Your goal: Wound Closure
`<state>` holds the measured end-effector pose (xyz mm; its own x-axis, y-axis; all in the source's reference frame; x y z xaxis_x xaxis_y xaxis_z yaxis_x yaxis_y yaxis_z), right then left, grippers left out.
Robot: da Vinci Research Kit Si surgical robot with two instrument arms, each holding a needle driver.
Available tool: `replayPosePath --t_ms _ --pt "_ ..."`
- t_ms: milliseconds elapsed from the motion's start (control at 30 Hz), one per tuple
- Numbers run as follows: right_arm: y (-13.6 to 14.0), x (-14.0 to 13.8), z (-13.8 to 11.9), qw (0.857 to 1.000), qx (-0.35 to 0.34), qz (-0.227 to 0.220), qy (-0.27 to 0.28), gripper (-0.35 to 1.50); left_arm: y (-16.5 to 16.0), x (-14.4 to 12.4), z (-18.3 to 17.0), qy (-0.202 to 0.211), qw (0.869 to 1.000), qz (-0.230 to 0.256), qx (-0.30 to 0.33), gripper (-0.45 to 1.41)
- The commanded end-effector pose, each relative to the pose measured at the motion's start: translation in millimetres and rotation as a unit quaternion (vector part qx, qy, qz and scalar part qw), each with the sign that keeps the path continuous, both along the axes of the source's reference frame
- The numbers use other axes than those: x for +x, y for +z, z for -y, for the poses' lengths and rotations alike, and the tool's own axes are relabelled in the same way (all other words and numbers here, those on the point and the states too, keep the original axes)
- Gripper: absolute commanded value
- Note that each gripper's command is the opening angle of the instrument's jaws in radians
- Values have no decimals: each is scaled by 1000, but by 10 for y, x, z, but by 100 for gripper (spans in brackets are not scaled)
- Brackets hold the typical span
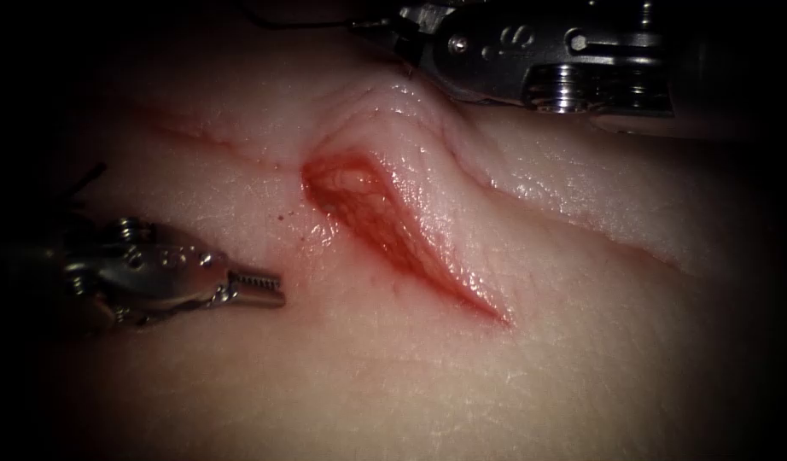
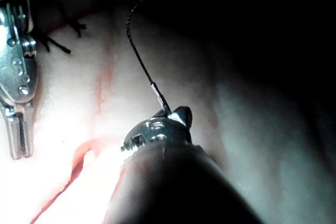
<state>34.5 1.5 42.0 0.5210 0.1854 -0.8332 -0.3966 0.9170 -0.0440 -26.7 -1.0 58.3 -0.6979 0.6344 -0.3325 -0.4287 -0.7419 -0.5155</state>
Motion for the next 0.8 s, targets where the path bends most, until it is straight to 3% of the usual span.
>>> replayPosePath --t_ms 33,433,800 --pt "7 6 -7 1000 17 -6 13 -35 6 -5 4 0 1000 0 1 7" --pt "18 0 -15 980 144 -83 109 -35 6 -7 4 0 1000 1 2 7" --pt "38 4 -7 956 228 -138 122 -35 6 -8 5 0 1000 1 2 7"
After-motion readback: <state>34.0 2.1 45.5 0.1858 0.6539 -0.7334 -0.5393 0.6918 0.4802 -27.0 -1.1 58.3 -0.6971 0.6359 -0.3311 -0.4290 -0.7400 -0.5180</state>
